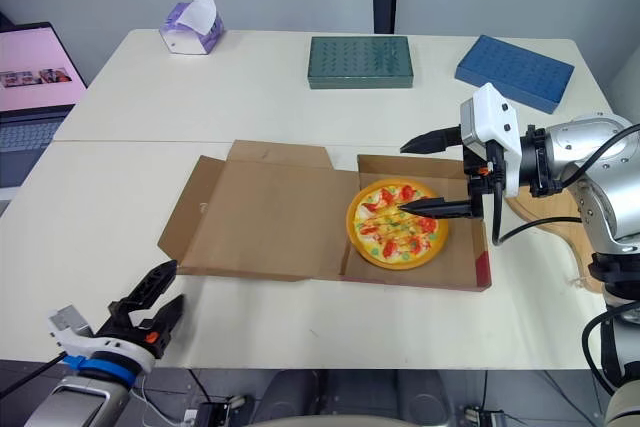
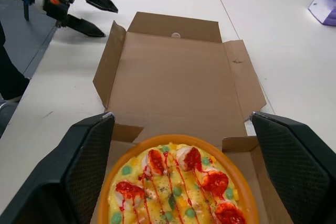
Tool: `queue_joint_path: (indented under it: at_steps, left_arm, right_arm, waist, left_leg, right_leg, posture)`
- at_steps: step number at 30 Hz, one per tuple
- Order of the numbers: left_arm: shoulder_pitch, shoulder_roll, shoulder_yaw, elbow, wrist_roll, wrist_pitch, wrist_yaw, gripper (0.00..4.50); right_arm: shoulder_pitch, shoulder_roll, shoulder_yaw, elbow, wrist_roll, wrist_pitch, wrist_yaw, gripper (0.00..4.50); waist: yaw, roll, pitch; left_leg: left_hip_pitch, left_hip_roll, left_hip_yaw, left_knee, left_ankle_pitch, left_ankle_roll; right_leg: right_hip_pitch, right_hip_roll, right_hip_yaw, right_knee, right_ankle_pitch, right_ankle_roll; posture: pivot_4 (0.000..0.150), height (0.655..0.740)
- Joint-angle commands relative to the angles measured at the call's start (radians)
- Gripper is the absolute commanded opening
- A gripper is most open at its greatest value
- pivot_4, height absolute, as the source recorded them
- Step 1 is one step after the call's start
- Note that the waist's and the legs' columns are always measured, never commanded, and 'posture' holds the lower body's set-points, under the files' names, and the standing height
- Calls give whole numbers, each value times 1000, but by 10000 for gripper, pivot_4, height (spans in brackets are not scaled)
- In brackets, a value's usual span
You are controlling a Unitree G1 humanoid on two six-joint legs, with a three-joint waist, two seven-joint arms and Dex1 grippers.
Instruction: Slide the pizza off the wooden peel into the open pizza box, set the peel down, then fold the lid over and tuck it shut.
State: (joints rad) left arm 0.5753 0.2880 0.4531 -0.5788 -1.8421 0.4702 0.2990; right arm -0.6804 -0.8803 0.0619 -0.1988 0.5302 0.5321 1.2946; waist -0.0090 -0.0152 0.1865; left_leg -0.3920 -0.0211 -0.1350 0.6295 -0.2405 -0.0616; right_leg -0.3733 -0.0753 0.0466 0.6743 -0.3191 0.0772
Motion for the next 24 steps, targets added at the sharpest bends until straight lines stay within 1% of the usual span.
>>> queue_joint_path:
  at_steps: [1,4,8,12,13,15,16,20,24]
  left_arm:
    - [-32,-13,-23,15,1,-21,36,45000]
    - [-59,-10,-41,20,-16,-27,53,45000]
    - [-94,13,-100,29,-24,-6,104,45000]
    - [-151,14,-127,19,-32,-31,162,45000]
    - [-162,14,-129,16,-38,-36,174,45000]
    - [-181,16,-136,11,-50,-35,196,45000]
    - [-187,18,-142,9,-57,-33,204,45000]
    - [-207,17,-174,-2,-60,-31,240,45000]
    - [-185,8,-180,-11,-48,-39,253,45000]
  right_arm:
    - [-22,-7,-21,-12,8,2,7,44421]
    - [-22,-10,-25,-9,8,6,7,44421]
    - [-18,-14,-33,-11,12,9,6,44421]
    - [-14,-19,-39,-14,14,12,6,44421]
    - [-12,-21,-40,-15,15,13,6,44421]
    - [-10,-23,-43,-17,15,15,6,44421]
    - [-9,-24,-45,-19,15,16,5,44421]
    - [-5,-27,-49,-26,18,20,3,44421]
    - [-4,-28,-51,-29,19,23,3,44421]
  waist:
    - [1,2,-1]
    - [4,5,-3]
    - [8,15,-8]
    - [20,26,-12]
    - [20,24,-11]
    - [14,15,-11]
    - [12,13,-12]
    - [7,13,-12]
    - [7,13,-12]
  left_leg:
    - [0,0,0,0,0,0]
    - [0,0,0,0,0,0]
    - [0,-1,1,-1,0,0]
    - [-1,-3,0,-2,0,0]
    - [-1,-3,0,-2,0,0]
    - [-2,-2,0,-1,0,0]
    - [-2,-1,-1,-1,0,0]
    - [-1,-1,0,0,0,0]
    - [-1,-2,0,0,0,0]
  right_leg:
    - [0,0,0,0,0,0]
    - [0,0,0,0,0,0]
    - [0,-1,1,-1,0,0]
    - [0,-2,0,-4,0,1]
    - [0,-2,0,-4,0,1]
    - [0,-1,0,-2,0,1]
    - [0,-1,-1,-2,0,1]
    - [0,-1,0,-2,1,1]
    - [1,-1,0,-2,1,1]
  posture:
    - [1500,7400]
    - [1500,7400]
    - [1500,7400]
    - [1500,7400]
    - [1500,7400]
    - [1500,7400]
    - [1500,7400]
    - [1500,7400]
    - [1500,7400]
